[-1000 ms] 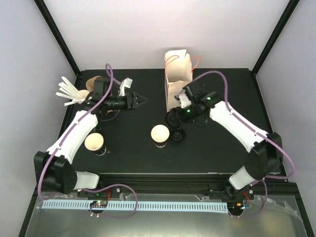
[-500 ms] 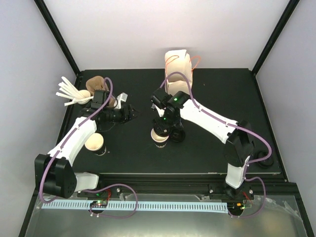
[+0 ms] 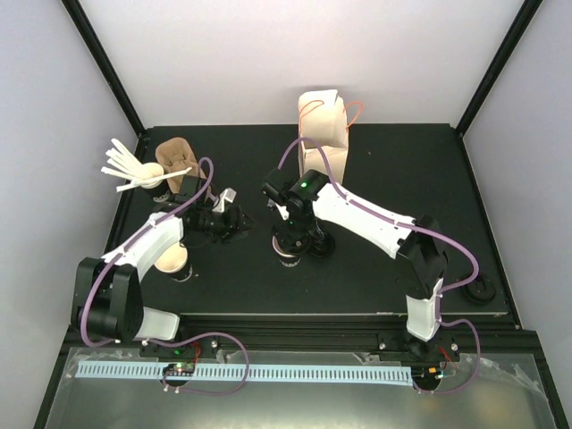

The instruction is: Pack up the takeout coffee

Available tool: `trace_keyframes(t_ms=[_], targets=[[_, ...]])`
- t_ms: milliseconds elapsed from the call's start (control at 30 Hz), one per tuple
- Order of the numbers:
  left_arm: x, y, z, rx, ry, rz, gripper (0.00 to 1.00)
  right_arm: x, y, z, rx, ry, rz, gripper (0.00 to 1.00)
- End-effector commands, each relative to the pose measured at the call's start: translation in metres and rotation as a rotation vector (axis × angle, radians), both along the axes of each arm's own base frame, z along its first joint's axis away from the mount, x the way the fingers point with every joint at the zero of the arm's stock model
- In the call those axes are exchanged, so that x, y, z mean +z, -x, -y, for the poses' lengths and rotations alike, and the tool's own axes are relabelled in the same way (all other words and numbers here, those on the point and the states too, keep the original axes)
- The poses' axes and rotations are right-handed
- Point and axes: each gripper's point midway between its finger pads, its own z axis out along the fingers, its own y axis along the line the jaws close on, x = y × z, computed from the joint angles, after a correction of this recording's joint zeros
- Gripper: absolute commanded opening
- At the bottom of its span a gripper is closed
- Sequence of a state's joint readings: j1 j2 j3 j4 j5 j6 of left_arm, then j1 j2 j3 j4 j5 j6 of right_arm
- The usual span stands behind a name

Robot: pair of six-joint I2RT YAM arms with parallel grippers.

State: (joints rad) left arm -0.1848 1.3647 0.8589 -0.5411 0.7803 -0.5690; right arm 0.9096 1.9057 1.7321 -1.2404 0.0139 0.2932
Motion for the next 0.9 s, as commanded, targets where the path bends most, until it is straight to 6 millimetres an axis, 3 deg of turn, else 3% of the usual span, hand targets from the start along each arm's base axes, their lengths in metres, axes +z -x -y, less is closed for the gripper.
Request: trace_keyframes(t_ms=[0,567,867], targets=[[-0.009,0.005,0.012,-0.028,0.073,-0.075,0.59,0.004,-0.004,-0.008,0.024,0.003,0.03,0.75],[-0.042,0.017,0.047,-0.152,0.105,-0.23,0.34,0.007,-0.002,-0.016,0.072,0.021,0.058,0.77],[-0.043,0.016,0.054,-0.171,0.11,-0.232,0.33,0.008,-0.006,-0.018,0.088,0.048,0.079,0.78]])
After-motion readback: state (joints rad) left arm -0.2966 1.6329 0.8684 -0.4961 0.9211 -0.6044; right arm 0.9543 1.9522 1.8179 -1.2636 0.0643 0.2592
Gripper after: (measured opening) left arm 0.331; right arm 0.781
